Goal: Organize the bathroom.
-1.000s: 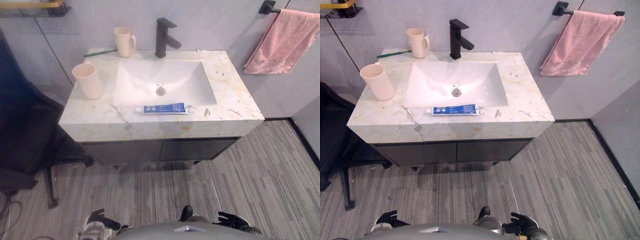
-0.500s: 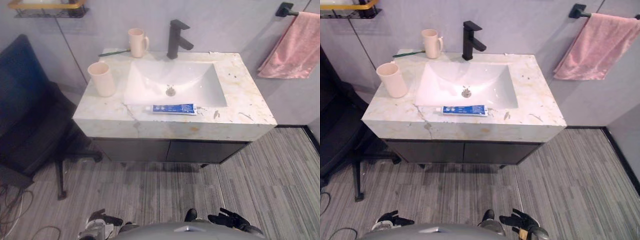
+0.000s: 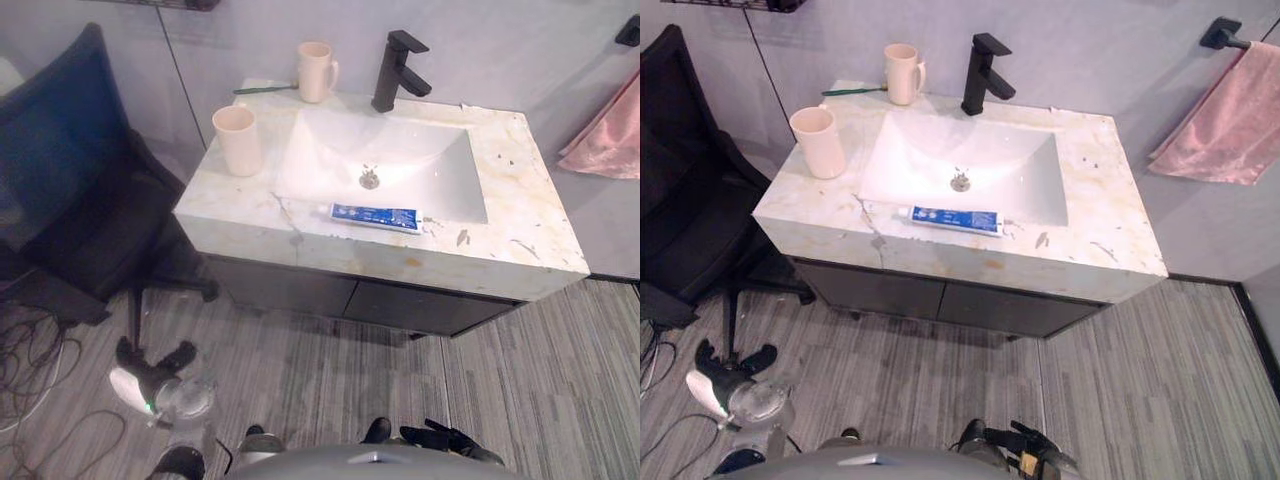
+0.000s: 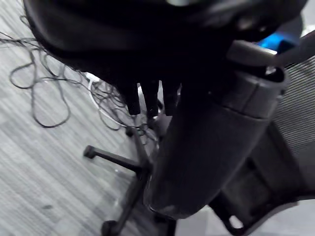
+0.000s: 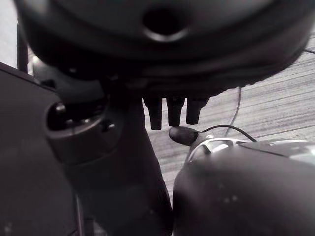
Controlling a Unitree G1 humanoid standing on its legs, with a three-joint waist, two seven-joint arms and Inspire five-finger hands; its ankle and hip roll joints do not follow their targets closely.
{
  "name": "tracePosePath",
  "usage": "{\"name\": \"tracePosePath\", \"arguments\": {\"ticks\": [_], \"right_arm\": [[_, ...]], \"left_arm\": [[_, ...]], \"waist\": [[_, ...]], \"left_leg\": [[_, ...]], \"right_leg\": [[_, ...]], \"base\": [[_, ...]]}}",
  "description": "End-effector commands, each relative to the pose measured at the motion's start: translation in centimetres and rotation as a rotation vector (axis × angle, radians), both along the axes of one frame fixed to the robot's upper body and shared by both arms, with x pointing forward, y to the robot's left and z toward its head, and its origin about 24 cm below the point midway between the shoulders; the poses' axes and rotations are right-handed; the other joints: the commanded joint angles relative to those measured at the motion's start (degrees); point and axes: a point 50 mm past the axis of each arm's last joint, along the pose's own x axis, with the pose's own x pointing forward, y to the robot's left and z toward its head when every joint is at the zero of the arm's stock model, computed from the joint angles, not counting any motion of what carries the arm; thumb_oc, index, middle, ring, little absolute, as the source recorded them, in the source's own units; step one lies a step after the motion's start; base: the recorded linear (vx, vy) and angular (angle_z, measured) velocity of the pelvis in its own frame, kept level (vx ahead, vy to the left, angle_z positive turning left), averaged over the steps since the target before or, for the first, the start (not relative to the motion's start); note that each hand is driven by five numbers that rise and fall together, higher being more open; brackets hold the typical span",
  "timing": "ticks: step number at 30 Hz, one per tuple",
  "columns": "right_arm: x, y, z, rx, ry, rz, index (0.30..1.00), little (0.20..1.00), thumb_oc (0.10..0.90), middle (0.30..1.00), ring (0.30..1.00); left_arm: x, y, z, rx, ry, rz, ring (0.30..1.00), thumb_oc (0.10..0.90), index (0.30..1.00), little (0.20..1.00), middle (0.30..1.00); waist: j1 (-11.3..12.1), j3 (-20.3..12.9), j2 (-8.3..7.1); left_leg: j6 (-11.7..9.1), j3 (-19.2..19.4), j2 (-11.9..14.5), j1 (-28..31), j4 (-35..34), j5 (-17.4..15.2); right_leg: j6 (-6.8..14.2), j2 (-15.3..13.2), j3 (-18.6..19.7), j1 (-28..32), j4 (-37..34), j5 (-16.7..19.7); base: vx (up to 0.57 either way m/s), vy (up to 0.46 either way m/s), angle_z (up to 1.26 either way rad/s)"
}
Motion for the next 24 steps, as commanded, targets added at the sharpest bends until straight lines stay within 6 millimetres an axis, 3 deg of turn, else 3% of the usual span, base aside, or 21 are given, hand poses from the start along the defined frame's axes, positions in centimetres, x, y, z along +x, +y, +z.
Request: {"name": "tracePosePath", "arguments": {"ticks": [1, 3, 4, 6, 8, 13, 17, 24], "right_arm": [[1.1, -0.3, 0.2, -0.014, -0.010, -0.021, 0.900, 0.900, 0.800, 0.900, 0.900], [1.1, -0.5, 0.2, -0.018, -0.004, -0.015, 0.900, 0.900, 0.800, 0.900, 0.900], [1.1, -0.5, 0.2, -0.019, -0.004, -0.015, 0.900, 0.900, 0.800, 0.900, 0.900], [1.0, -0.7, 0.2, -0.024, 0.006, -0.008, 0.900, 0.900, 0.800, 0.900, 0.900], [0.9, -0.8, 0.2, -0.023, 0.009, -0.011, 0.900, 0.900, 0.800, 0.900, 0.900], [0.8, -1.0, 0.2, -0.026, 0.010, 0.005, 0.900, 0.900, 0.800, 0.900, 0.900], [0.7, -1.2, 0.2, -0.034, 0.021, 0.020, 0.900, 0.900, 0.800, 0.900, 0.900], [0.5, -1.5, 0.2, -0.050, 0.040, 0.041, 0.900, 0.900, 0.800, 0.900, 0.900]], "left_arm": [[4.4, 1.3, 8.7, 0.310, -0.374, -0.081, 0.900, 0.800, 0.900, 0.900, 0.900], [4.8, 1.4, 11.4, 0.373, -0.462, -0.095, 0.900, 0.800, 0.900, 0.900, 0.900], [4.8, 1.4, 11.6, 0.383, -0.470, -0.095, 0.900, 0.800, 0.900, 0.900, 0.900], [5.1, 0.8, 15.6, 0.514, -0.619, -0.114, 0.900, 0.800, 0.900, 0.900, 0.900], [5.2, 0.3, 17.0, 0.554, -0.673, -0.148, 0.900, 0.800, 0.900, 0.900, 0.900], [6.0, -3.0, 21.7, 0.656, -0.829, -0.500, 0.900, 0.800, 0.900, 0.900, 0.900], [6.8, -6.4, 24.0, 0.771, -0.825, -0.815, 0.900, 0.800, 0.900, 0.900, 0.900], [7.3, -8.4, 26.2, 0.906, -0.777, -1.006, 0.900, 0.800, 0.900, 0.900, 0.900]], "waist": [[0.54, -1.03, -0.52], [0.84, -1.01, -0.38], [0.85, -0.99, -0.39], [1.33, -1.01, -0.23], [1.47, -1.05, -0.18], [1.06, -1.21, 0.12], [0.02, -1.47, 0.99], [-1.29, -1.91, 2.15]], "left_leg": [[0.26, -4.41, -5.16, -2.90, -1.72, 0.45], [0.10, -4.47, -4.95, -2.94, -1.70, 0.52], [0.08, -4.48, -4.93, -2.94, -1.69, 0.53], [-0.26, -4.71, -4.64, -2.93, -1.47, 0.50], [-0.40, -4.85, -4.56, -2.99, -1.19, 0.46], [-0.52, -4.43, -4.28, -2.72, -0.99, 0.11], [-0.56, -3.50, -4.07, -2.22, -1.44, 0.18], [-0.56, -2.24, -3.89, -1.89, -1.53, 0.11]], "right_leg": [[1.90, 1.55, 5.75, 3.01, 0.28, -8.35], [1.78, 1.59, 5.45, 3.16, 0.21, -8.45], [1.77, 1.60, 5.42, 3.19, 0.21, -8.46], [1.54, 1.68, 5.07, 3.52, 0.15, -8.73], [1.49, 1.73, 4.97, 3.70, 0.17, -8.89], [1.50, 1.97, 5.11, 3.97, 0.07, -9.15], [1.95, 2.08, 5.72, 3.82, -0.13, -9.04], [2.55, 2.12, 6.30, 3.51, -0.35, -8.98]], "base": [[-0.05, -0.014, 0.20], [-0.03, -0.015, 0.17], [-0.03, -0.020, 0.09], [-0.03, -0.025, 0.09], [-0.01, -0.025, 0.14], [-0.01, -0.013, 0.04], [0.00, 0.000, 0.00], [-0.02, 0.015, -0.08]]}}
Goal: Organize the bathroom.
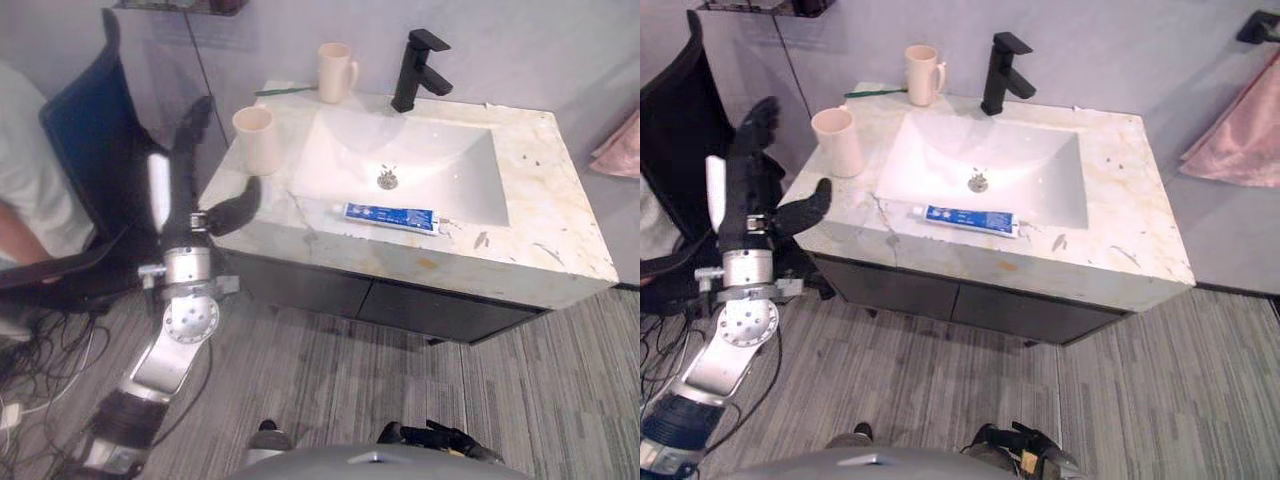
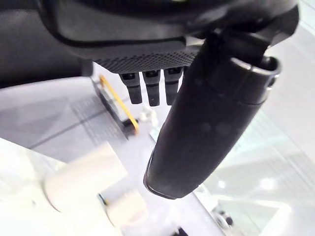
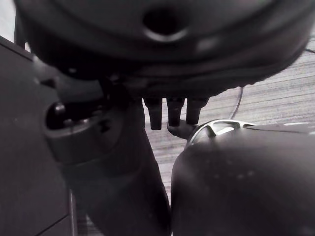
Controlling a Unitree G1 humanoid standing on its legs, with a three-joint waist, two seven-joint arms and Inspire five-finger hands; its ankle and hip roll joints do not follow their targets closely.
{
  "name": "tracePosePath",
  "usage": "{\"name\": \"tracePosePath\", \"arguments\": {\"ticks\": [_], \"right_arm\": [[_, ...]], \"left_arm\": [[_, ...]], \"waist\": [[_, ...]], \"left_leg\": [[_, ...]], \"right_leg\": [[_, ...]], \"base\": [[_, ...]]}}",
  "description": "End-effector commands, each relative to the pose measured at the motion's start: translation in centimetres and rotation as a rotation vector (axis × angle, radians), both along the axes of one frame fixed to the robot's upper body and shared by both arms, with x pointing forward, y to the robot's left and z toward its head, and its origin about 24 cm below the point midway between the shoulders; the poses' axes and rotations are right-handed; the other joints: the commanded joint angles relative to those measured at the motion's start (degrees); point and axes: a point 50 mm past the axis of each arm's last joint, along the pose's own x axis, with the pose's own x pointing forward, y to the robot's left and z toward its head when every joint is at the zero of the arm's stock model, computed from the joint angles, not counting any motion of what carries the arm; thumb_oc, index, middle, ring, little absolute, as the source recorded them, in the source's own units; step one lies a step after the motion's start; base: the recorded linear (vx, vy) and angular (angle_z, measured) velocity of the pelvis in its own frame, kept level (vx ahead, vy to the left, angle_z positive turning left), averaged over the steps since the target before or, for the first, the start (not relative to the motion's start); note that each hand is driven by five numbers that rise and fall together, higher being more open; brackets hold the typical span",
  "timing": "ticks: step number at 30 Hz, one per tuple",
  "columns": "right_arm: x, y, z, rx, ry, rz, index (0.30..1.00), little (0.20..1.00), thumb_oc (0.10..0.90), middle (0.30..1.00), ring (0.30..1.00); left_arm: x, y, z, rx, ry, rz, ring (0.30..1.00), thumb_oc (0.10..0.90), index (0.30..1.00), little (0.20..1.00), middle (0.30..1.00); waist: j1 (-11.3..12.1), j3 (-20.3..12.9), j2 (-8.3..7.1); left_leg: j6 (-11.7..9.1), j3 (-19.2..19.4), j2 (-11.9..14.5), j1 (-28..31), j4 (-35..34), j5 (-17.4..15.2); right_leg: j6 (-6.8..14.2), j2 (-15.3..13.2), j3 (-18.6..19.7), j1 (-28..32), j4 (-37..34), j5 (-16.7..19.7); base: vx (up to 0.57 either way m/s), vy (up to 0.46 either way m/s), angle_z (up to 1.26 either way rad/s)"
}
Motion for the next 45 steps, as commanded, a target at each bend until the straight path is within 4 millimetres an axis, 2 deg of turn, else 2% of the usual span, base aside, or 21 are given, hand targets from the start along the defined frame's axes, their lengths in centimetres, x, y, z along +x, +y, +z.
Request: {"name": "tracePosePath", "arguments": {"ticks": [1, 8, 13, 14, 20, 24, 29, 35, 39, 45], "right_arm": [[0.8, -1.1, 0.3, -0.036, 0.015, 0.038, 0.900, 0.900, 0.800, 0.900, 0.900], [0.6, -1.2, 0.3, -0.040, 0.024, 0.039, 0.900, 0.900, 0.800, 0.900, 0.900], [0.8, -1.4, 0.4, -0.044, 0.024, 0.046, 0.900, 0.900, 0.800, 0.900, 0.900], [0.9, -1.6, 0.4, -0.046, 0.025, 0.048, 0.900, 0.900, 0.800, 0.900, 0.900], [1.1, -2.3, 0.7, -0.058, 0.026, 0.032, 0.900, 0.900, 0.800, 0.900, 0.900], [0.8, -2.7, 0.7, -0.067, 0.038, 0.028, 0.900, 0.900, 0.800, 0.900, 0.900], [0.6, -3.0, 0.8, -0.066, 0.039, 0.017, 0.900, 0.900, 0.800, 0.900, 0.900], [0.6, -3.1, 0.8, -0.053, 0.033, -0.032, 0.900, 0.900, 0.800, 0.900, 0.900], [0.7, -3.4, 0.9, -0.065, 0.024, -0.044, 0.900, 0.900, 0.800, 0.900, 0.900], [0.7, -3.8, 1.1, -0.072, 0.024, -0.044, 0.900, 0.900, 0.800, 0.900, 0.900]], "left_arm": [[0.0, -1.7, 5.6, 0.159, -0.215, -0.089, 0.900, 0.800, 0.900, 0.900, 0.900], [0.3, -2.8, 7.2, 0.314, -0.189, -0.180, 0.900, 0.800, 0.900, 0.900, 0.900], [1.3, -3.8, 7.5, 0.437, -0.110, -0.258, 0.900, 0.800, 0.900, 0.900, 0.900], [2.0, -3.9, 7.1, 0.518, -0.028, -0.259, 0.900, 0.800, 0.900, 0.900, 0.900], [3.6, -2.9, 8.0, 0.685, 0.064, -0.243, 0.900, 0.800, 0.900, 0.900, 0.900], [4.2, -2.7, 9.4, 0.729, 0.082, -0.248, 0.900, 0.800, 0.900, 0.900, 0.900], [5.1, -2.5, 10.0, 0.756, 0.129, -0.223, 0.900, 0.800, 0.900, 0.900, 0.900], [6.1, -1.8, 9.9, 0.794, 0.209, -0.173, 0.900, 0.800, 0.900, 0.900, 0.900], [7.2, -0.6, 8.8, 0.831, 0.335, -0.107, 0.900, 0.800, 0.900, 0.900, 0.900], [7.8, -0.4, 8.1, 0.819, 0.362, -0.084, 0.900, 0.800, 0.900, 0.900, 0.900]], "waist": [[-0.65, -1.54, -0.81], [-1.74, -1.80, 0.26], [-2.85, -2.19, 1.00], [-3.26, -2.34, 1.26], [-4.67, -2.58, 2.11], [-5.39, -2.68, 2.46], [-6.00, -2.72, 2.54], [-6.47, -2.60, 2.56], [-7.07, -2.29, 2.63], [-7.15, -1.92, 2.16]], "left_leg": [[-0.18, -0.57, -3.95, -1.36, -1.58, -0.44], [-0.04, 0.19, -4.15, -1.27, -1.33, -0.52], [0.03, 0.90, -4.28, -0.83, -1.47, -0.50], [0.05, 1.20, -4.30, -0.75, -1.30, -0.56], [0.05, 2.37, -4.42, -0.53, -0.90, -0.64], [-0.04, 2.76, -4.34, -0.87, 0.01, -0.61], [-0.13, 2.93, -4.29, -1.10, 0.88, -0.68], [-0.18, 3.19, -4.27, -1.53, 1.91, -0.79], [-0.06, 3.29, -4.37, -1.98, 2.63, -0.89], [-0.09, 3.30, -4.26, -3.14, 4.24, -1.05]], "right_leg": [[2.71, 2.10, 7.06, 2.98, 0.05, -8.82], [2.99, 2.06, 7.69, 2.75, 0.01, -8.82], [3.24, 2.14, 8.40, 2.68, 0.01, -8.88], [3.21, 2.18, 8.70, 2.68, 0.01, -8.91], [3.44, 2.25, 9.30, 2.48, 0.01, -8.95], [3.28, 2.44, 9.76, 2.41, 0.01, -8.93], [3.11, 2.69, 10.19, 2.42, 0.01, -8.94], [2.89, 2.84, 10.47, 2.36, 0.01, -8.97], [2.72, 2.95, 10.80, 2.11, 0.01, -8.98], [2.33, 2.97, 10.56, 2.07, 0.02, -8.98]], "base": [[-0.01, 0.010, -0.09], [-0.01, 0.006, -0.03], [0.01, 0.005, -0.06], [0.02, 0.004, -0.12], [0.01, 0.006, -0.04], [0.01, -0.002, -0.06], [0.02, -0.008, -0.07], [0.03, -0.009, -0.03], [0.03, -0.001, -0.11], [0.01, -0.005, -0.01]]}}
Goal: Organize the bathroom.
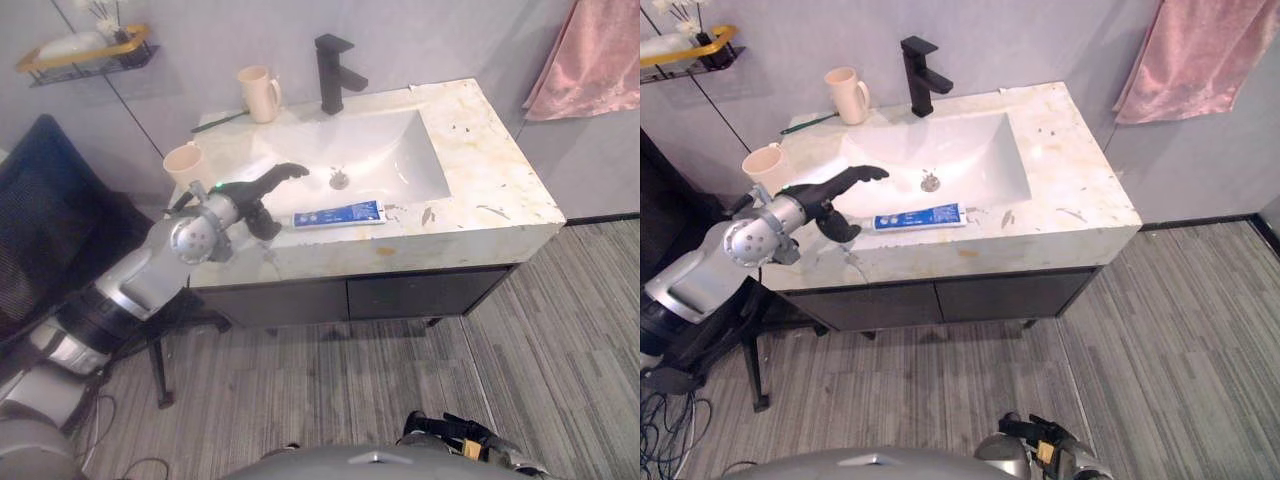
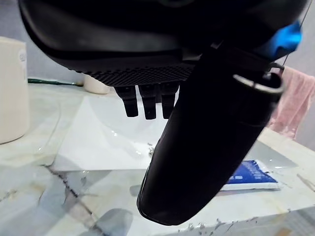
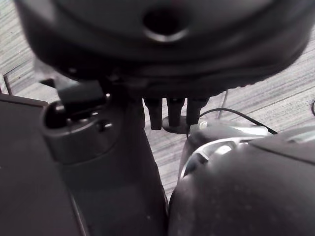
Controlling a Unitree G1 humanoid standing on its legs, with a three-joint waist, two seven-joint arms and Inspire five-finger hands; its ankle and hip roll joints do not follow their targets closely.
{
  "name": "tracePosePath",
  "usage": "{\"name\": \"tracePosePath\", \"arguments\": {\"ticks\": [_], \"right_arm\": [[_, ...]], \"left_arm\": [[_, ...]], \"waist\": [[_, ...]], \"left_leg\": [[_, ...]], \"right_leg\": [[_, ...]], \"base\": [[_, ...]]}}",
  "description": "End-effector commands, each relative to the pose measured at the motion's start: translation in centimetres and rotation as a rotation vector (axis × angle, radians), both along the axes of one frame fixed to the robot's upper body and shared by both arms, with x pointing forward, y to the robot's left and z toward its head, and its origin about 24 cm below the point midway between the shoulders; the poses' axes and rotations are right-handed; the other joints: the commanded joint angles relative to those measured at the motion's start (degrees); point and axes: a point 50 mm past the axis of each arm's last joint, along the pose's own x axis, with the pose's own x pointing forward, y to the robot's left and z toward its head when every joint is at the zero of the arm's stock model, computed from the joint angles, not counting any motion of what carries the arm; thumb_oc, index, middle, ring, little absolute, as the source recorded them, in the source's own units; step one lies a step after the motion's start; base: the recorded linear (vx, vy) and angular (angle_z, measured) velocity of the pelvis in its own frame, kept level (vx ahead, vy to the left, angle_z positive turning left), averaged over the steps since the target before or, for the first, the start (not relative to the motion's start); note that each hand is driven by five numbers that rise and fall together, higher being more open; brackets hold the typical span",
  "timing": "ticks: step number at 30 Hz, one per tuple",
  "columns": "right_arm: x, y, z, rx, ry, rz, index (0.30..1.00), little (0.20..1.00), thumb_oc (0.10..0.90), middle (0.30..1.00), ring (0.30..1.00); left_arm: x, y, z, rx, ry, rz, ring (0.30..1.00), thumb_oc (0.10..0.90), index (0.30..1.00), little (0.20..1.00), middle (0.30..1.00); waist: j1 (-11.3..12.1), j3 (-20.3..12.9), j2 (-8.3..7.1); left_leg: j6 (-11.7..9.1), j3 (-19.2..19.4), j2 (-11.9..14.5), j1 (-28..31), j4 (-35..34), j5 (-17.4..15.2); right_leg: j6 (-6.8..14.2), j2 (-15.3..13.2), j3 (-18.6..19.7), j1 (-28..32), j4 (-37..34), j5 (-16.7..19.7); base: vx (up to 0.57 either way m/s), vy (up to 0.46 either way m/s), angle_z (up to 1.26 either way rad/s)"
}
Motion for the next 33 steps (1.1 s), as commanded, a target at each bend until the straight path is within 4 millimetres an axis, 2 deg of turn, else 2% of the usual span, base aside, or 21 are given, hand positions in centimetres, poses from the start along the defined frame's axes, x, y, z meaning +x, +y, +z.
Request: {"name": "tracePosePath", "arguments": {"ticks": [1, 15, 28, 29, 30, 31, 32, 33], "right_arm": [[-0.4, -0.7, 0.1, -0.017, 0.024, -0.017, 0.900, 0.900, 0.800, 0.900, 0.900], [-0.2, -0.7, 0.2, -0.024, 0.019, 0.005, 0.900, 0.900, 0.800, 0.900, 0.900], [0.2, -0.8, 0.3, -0.018, 0.006, 0.003, 0.900, 0.900, 0.800, 0.900, 0.900], [0.3, -0.8, 0.3, -0.018, 0.005, 0.002, 0.900, 0.900, 0.800, 0.900, 0.900], [0.3, -0.9, 0.3, -0.019, 0.005, 0.000, 0.900, 0.900, 0.800, 0.900, 0.900], [0.3, -0.9, 0.3, -0.019, 0.005, -0.001, 0.900, 0.900, 0.800, 0.900, 0.900], [0.2, -0.9, 0.3, -0.021, 0.006, -0.003, 0.900, 0.900, 0.800, 0.900, 0.900], [0.1, -0.9, 0.3, -0.022, 0.006, -0.005, 0.900, 0.900, 0.800, 0.900, 0.900]], "left_arm": [[1.0, 0.3, 6.7, 0.014, -0.288, 0.019, 0.900, 0.800, 0.900, 0.900, 0.900], [1.0, -0.8, 5.3, -0.085, -0.207, -0.010, 0.900, 0.800, 0.900, 0.900, 0.900], [1.1, -0.8, 5.1, -0.061, -0.186, -0.006, 0.900, 0.800, 0.900, 0.900, 0.900], [1.2, -0.7, 5.0, -0.058, -0.181, -0.003, 0.846, 0.764, 0.846, 0.846, 0.846], [1.2, -0.6, 5.0, -0.049, -0.176, 0.000, 0.653, 0.635, 0.653, 0.653, 0.653], [1.2, -0.6, 4.9, -0.047, -0.176, 0.001, 0.552, 0.568, 0.552, 0.552, 0.552], [1.3, -0.6, 4.8, -0.044, -0.171, 0.004, 0.340, 0.427, 0.340, 0.340, 0.340], [1.3, -0.5, 4.8, -0.034, -0.167, 0.007, 0.300, 0.400, 0.300, 0.300, 0.300]], "waist": [[-0.25, -1.09, -3.70], [-0.06, -0.21, -4.30], [0.15, 0.06, -4.33], [0.10, 0.08, -4.29], [0.03, 0.11, -4.29], [0.01, 0.12, -4.29], [-0.12, 0.18, -4.30], [-0.23, 0.24, -4.32]], "left_leg": [[0.41, -0.62, -4.26, -4.09, 3.65, -1.32], [0.35, -0.77, -4.10, -5.87, 6.05, -1.55], [0.35, -0.86, -4.22, -6.90, 7.75, -1.95], [0.34, -0.81, -4.24, -6.90, 7.77, -1.96], [0.31, -0.70, -4.21, -6.94, 7.82, -1.95], [0.30, -0.66, -4.20, -6.98, 7.86, -1.94], [0.30, -0.60, -4.23, -6.96, 7.83, -1.94], [0.31, -0.51, -4.24, -7.01, 7.86, -1.92]], "right_leg": [[2.00, 2.74, 5.87, 4.17, 0.05, -9.10], [1.38, 2.54, 5.22, 4.19, 0.29, -9.24], [0.88, 2.46, 5.03, 4.67, 0.60, -9.74], [0.87, 2.46, 5.05, 4.66, 0.60, -9.75], [0.88, 2.44, 5.05, 4.65, 0.59, -9.75], [0.89, 2.42, 5.06, 4.65, 0.59, -9.74], [0.90, 2.45, 5.08, 4.61, 0.57, -9.72], [0.88, 2.44, 5.09, 4.55, 0.57, -9.70]], "base": [[0.00, 0.000, 0.00], [0.01, -0.005, -0.01], [0.00, 0.000, 0.00], [0.00, 0.000, 0.00], [0.00, 0.000, 0.00], [0.00, 0.000, 0.00], [0.00, 0.000, 0.00], [0.00, 0.000, 0.00]]}}
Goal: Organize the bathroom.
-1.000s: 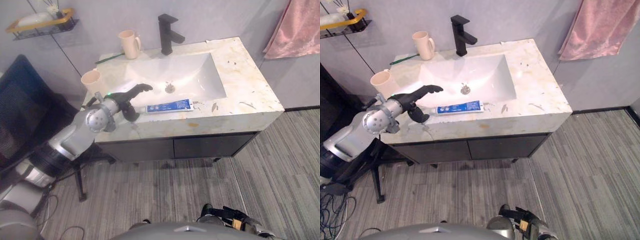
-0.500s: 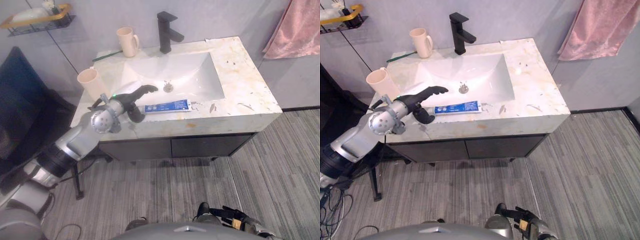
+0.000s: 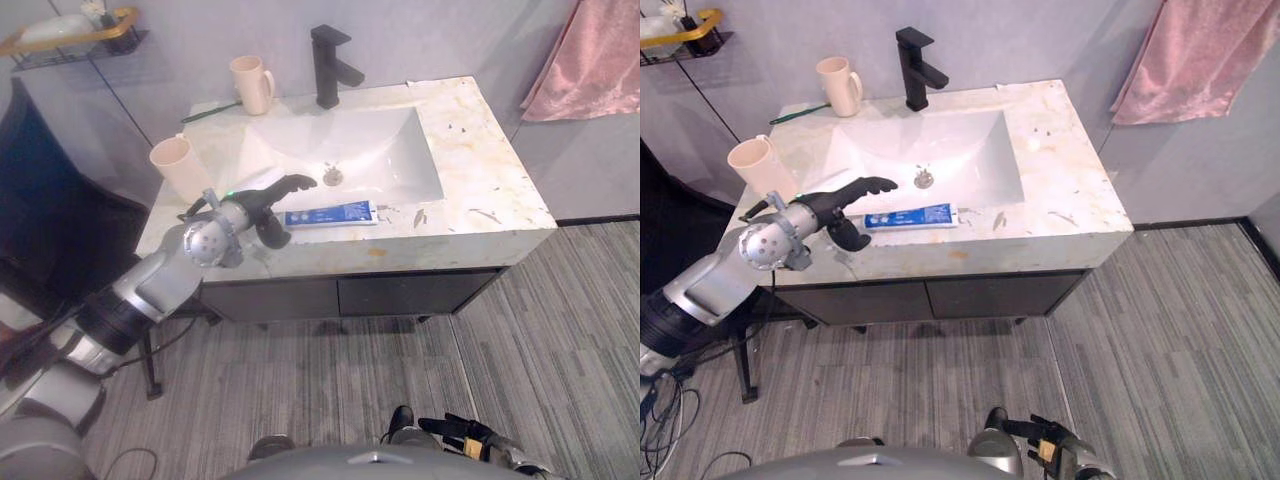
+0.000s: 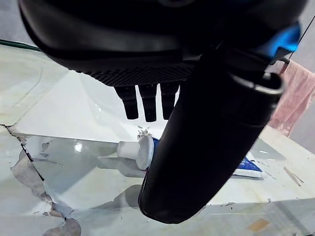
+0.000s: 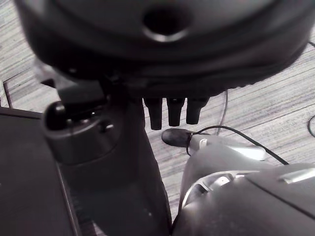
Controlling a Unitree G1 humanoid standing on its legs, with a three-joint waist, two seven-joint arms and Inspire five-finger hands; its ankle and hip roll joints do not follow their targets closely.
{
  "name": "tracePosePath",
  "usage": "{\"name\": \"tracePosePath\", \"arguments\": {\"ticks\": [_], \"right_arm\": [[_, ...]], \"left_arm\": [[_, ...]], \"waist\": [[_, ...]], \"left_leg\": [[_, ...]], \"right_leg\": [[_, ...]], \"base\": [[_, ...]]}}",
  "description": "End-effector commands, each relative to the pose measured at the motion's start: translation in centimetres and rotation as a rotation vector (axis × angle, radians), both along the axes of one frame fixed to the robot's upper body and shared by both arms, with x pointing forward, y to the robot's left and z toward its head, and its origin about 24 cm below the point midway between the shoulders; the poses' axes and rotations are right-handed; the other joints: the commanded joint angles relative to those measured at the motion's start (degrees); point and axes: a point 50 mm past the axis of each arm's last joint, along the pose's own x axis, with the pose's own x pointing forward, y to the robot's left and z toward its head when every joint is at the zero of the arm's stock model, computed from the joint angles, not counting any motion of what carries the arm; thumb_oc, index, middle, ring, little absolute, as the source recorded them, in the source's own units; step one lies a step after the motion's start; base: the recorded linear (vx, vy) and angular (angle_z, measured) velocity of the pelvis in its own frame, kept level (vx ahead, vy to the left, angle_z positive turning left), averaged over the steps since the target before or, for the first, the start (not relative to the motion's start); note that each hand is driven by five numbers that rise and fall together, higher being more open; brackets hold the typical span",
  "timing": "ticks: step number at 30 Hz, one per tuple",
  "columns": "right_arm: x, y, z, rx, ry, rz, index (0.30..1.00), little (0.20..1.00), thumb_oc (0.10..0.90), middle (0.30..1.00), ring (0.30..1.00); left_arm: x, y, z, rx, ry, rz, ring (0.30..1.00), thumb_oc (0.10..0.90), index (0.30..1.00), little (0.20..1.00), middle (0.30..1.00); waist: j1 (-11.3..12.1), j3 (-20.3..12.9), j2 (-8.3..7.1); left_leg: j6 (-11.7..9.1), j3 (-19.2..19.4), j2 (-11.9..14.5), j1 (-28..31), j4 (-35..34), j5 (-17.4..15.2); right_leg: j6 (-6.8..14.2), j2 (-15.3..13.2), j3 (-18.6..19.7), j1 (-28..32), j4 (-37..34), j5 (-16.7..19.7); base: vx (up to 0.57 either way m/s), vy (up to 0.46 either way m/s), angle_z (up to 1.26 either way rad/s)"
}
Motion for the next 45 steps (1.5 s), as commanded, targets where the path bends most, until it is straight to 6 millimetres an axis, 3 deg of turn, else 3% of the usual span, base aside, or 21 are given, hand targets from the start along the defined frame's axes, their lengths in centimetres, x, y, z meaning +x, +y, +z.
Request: {"name": "tracePosePath", "arguments": {"ticks": [1, 12, 17, 18, 19, 21, 23, 24, 25, 26, 27, 28, 29, 30, 32, 33, 37, 38, 40, 41, 45], "right_arm": [[-0.1, -1.1, 0.3, -0.027, 0.007, -0.016, 0.900, 0.900, 0.800, 0.900, 0.900], [-0.3, -1.6, 0.4, -0.047, -0.026, -0.102, 0.900, 0.900, 0.800, 0.900, 0.900], [2.4, -3.9, 2.4, -0.112, -0.305, -0.392, 0.900, 0.900, 0.800, 0.900, 0.900], [4.0, -5.7, 4.6, -0.204, -0.485, -0.505, 0.900, 0.900, 0.800, 0.900, 0.900], [4.2, -5.9, 4.9, -0.216, -0.503, -0.511, 0.900, 0.900, 0.800, 0.900, 0.900], [5.1, -7.8, 7.7, -0.354, -0.691, -0.575, 0.900, 0.900, 0.800, 0.900, 0.900], [6.8, -10.1, 12.4, -0.482, -0.903, -0.607, 0.900, 0.900, 0.800, 0.900, 0.900], [7.7, -11.3, 16.6, -0.588, -1.090, -0.607, 0.900, 0.900, 0.800, 0.900, 0.900], [7.9, -11.5, 17.6, -0.595, -1.142, -0.611, 0.900, 0.900, 0.800, 0.900, 0.900], [8.9, -11.6, 23.1, -0.728, -1.374, -0.557, 0.900, 0.900, 0.800, 0.900, 0.900], [9.1, -11.4, 24.4, -0.755, -1.437, -0.539, 0.900, 0.900, 0.800, 0.900, 0.900], [9.4, -10.9, 26.9, -0.791, -1.559, -0.502, 0.900, 0.900, 0.800, 0.900, 0.900], [9.8, -9.2, 31.3, -0.852, -1.780, -0.414, 0.900, 0.900, 0.800, 0.900, 0.900], [9.8, -9.1, 31.4, -0.854, -1.781, -0.414, 0.900, 0.900, 0.800, 0.900, 0.900], [9.9, -5.8, 36.6, -0.784, -2.139, -0.245, 0.900, 0.900, 0.800, 0.900, 0.900], [10.1, -4.5, 38.1, -0.723, -2.244, -0.129, 0.900, 0.900, 0.800, 0.900, 0.900], [11.5, -0.4, 40.4, -0.485, -2.378, 0.173, 0.900, 0.900, 0.800, 0.900, 0.900], [12.5, 1.8, 40.8, -0.386, -2.383, 0.308, 0.900, 0.900, 0.800, 0.900, 0.900], [13.3, 3.3, 40.7, -0.287, -2.369, 0.426, 0.900, 0.900, 0.800, 0.900, 0.900], [14.5, 5.8, 40.2, -0.237, -2.297, 0.571, 0.900, 0.900, 0.800, 0.900, 0.900], [15.7, 8.8, 39.1, -0.146, -2.183, 0.751, 0.900, 0.900, 0.800, 0.900, 0.900]], "left_arm": [[1.3, 0.8, 5.6, 0.009, -0.227, 0.039, 0.300, 0.400, 0.300, 0.300, 0.300], [1.4, 1.0, 5.7, 0.028, -0.268, 0.055, 0.300, 0.400, 0.300, 0.300, 0.300], [0.8, 1.7, 6.1, -0.233, -0.371, 0.068, 0.300, 0.400, 0.300, 0.300, 0.300], [0.2, 2.5, 6.2, -0.482, -0.369, 0.083, 0.300, 0.400, 0.300, 0.300, 0.300], [0.1, 2.5, 6.2, -0.507, -0.373, 0.084, 0.300, 0.400, 0.300, 0.300, 0.300], [-0.8, 2.9, 6.0, -0.716, -0.397, 0.084, 0.300, 0.400, 0.300, 0.300, 0.300], [-1.8, 3.3, 5.8, -0.954, -0.405, 0.074, 0.300, 0.400, 0.300, 0.300, 0.300], [-2.4, 3.3, 5.3, -1.113, -0.383, 0.077, 0.300, 0.400, 0.300, 0.300, 0.300], [-2.5, 3.3, 5.2, -1.155, -0.370, 0.076, 0.300, 0.400, 0.300, 0.300, 0.300], [-2.8, 2.9, 4.4, -1.308, -0.352, 0.087, 0.300, 0.400, 0.300, 0.300, 0.300], [-2.8, 2.8, 4.3, -1.337, -0.348, 0.087, 0.300, 0.400, 0.300, 0.300, 0.300], [-2.9, 2.5, 4.2, -1.416, -0.338, 0.090, 0.300, 0.400, 0.300, 0.300, 0.300], [-2.9, 1.9, 4.1, -1.525, -0.311, 0.101, 0.300, 0.400, 0.300, 0.300, 0.300], [-2.9, 1.9, 4.1, -1.526, -0.312, 0.100, 0.300, 0.400, 0.300, 0.300, 0.300], [-2.7, 0.8, 4.0, -1.674, -0.248, 0.118, 0.300, 0.400, 0.300, 0.300, 0.300], [-2.7, 0.3, 4.2, -1.695, -0.237, 0.114, 0.300, 0.400, 0.300, 0.300, 0.300], [-2.7, -1.5, 4.5, -1.705, -0.195, 0.103, 0.300, 0.400, 0.300, 0.300, 0.300], [-2.6, -2.5, 4.5, -1.693, -0.164, 0.085, 0.300, 0.400, 0.300, 0.300, 0.300], [-2.6, -3.1, 4.4, -1.689, -0.132, 0.074, 0.300, 0.400, 0.300, 0.300, 0.300], [-2.7, -4.1, 4.1, -1.684, -0.075, 0.048, 0.300, 0.400, 0.300, 0.300, 0.300], [-3.4, -5.1, 3.6, -1.654, -0.039, 0.000, 0.300, 0.400, 0.300, 0.300, 0.300]], "waist": [[-1.08, -1.67, -1.33], [-1.79, -1.52, -1.55], [-2.72, -1.06, -2.38], [-3.36, -0.71, -2.92], [-3.48, -0.79, -3.03], [-4.16, -0.55, -3.46], [-5.25, -0.53, -4.01], [-6.15, -0.52, -4.24], [-6.42, -0.57, -4.39], [-7.65, -0.65, -4.35], [-7.97, -0.71, -4.46], [-8.55, -0.75, -4.43], [-9.44, -1.08, -4.32], [-9.39, -1.07, -4.33], [-9.97, -1.73, -4.16], [-9.71, -2.08, -4.26], [-8.40, -2.62, -4.46], [-7.35, -2.82, -4.73], [-6.74, -2.92, -4.89], [-5.38, -3.02, -5.12], [-3.03, -2.98, -5.61]], "left_leg": [[2.12, 0.22, -5.14, -4.90, 0.76, -2.99], [2.09, 0.94, -5.24, -5.11, 1.05, -3.11], [2.17, 1.53, -5.35, -4.19, 0.40, -3.28], [2.28, 1.66, -5.40, -3.47, -0.12, -3.64], [2.35, 1.70, -5.50, -3.61, -0.26, -3.39], [2.50, 1.81, -5.73, -2.87, -0.93, -3.79], [2.87, 1.95, -6.15, -2.06, -1.86, -4.08], [3.24, 2.01, -6.49, -1.47, -2.53, -4.32], [3.41, 2.03, -6.68, -1.57, -2.71, -4.09], [3.86, 2.39, -6.96, -0.47, -3.68, -4.64], [4.02, 2.52, -7.12, -0.54, -3.85, -4.38], [4.34, 2.72, -7.37, -0.13, -4.33, -4.49], [4.75, 3.09, -7.66, 0.81, -5.12, -5.02], [4.79, 3.17, -7.71, 0.63, -5.17, -4.70], [5.40, 3.60, -8.15, 1.78, -6.32, -5.31], [5.63, 3.65, -8.40, 1.65, -6.64, -5.04], [6.26, 3.41, -9.05, 1.82, -7.45, -5.10], [6.42, 3.20, -9.26, 1.64, -7.66, -5.07], [6.54, 2.95, -9.43, 1.50, -7.91, -4.98], [6.66, 2.53, -9.58, 1.38, -8.32, -4.80], [6.98, 1.93, -9.85, 1.45, -9.01, -4.72]], "right_leg": [[2.60, 2.21, 4.67, 3.14, 0.53, -8.82], [2.70, 1.99, 4.78, 2.87, 0.37, -8.55], [3.02, 1.79, 5.43, 2.71, 0.21, -8.13], [3.11, 1.82, 5.95, 2.64, 0.16, -8.14], [3.08, 1.76, 5.99, 2.42, 0.08, -7.90], [3.16, 1.83, 6.56, 2.35, 0.10, -7.92], [3.34, 1.91, 7.32, 1.99, 0.12, -7.70], [3.40, 2.05, 8.04, 1.76, 0.22, -7.66], [3.34, 2.04, 8.21, 1.50, 0.14, -7.38], [3.59, 2.26, 9.10, 1.43, 0.37, -7.63], [3.56, 2.23, 9.28, 1.18, 0.29, -7.30], [3.64, 2.28, 9.75, 1.04, 0.33, -7.22], [4.02, 2.34, 10.47, 1.02, 0.49, -7.47], [3.96, 2.30, 10.51, 0.84, 0.42, -7.15], [4.52, 2.23, 11.17, 0.76, 0.57, -7.37], [4.58, 2.09, 11.32, 0.38, 0.48, -6.97], [5.00, 1.50, 10.83, 0.21, 0.46, -6.68], [5.22, 1.05, 10.27, 0.06, 0.51, -6.50], [5.40, 0.71, 9.79, -0.06, 0.54, -6.34], [5.64, 0.24, 9.00, -0.17, 0.60, -6.08], [6.10, -0.66, 7.37, -0.36, 0.88, -5.60]], "base": [[0.00, 0.000, 0.00], [0.00, 0.004, 0.00], [-0.04, 0.054, -0.04], [-0.05, 0.053, -0.12], [-0.06, 0.061, -0.17], [-0.05, 0.059, -0.10], [-0.04, 0.086, 0.01], [-0.03, 0.086, 0.01], [-0.03, 0.139, -0.10], [-0.03, 0.109, -0.21], [-0.02, 0.142, -0.28], [-0.02, 0.152, -0.21], [-0.01, 0.131, -0.23], [-0.02, 0.129, -0.26], [-0.01, 0.154, -0.32], [-0.01, 0.143, -0.26], [-0.02, 0.064, -0.20], [-0.03, 0.043, 0.01], [-0.03, 0.033, 0.09], [-0.01, 0.016, 0.16], [0.00, -0.003, 0.29]]}}
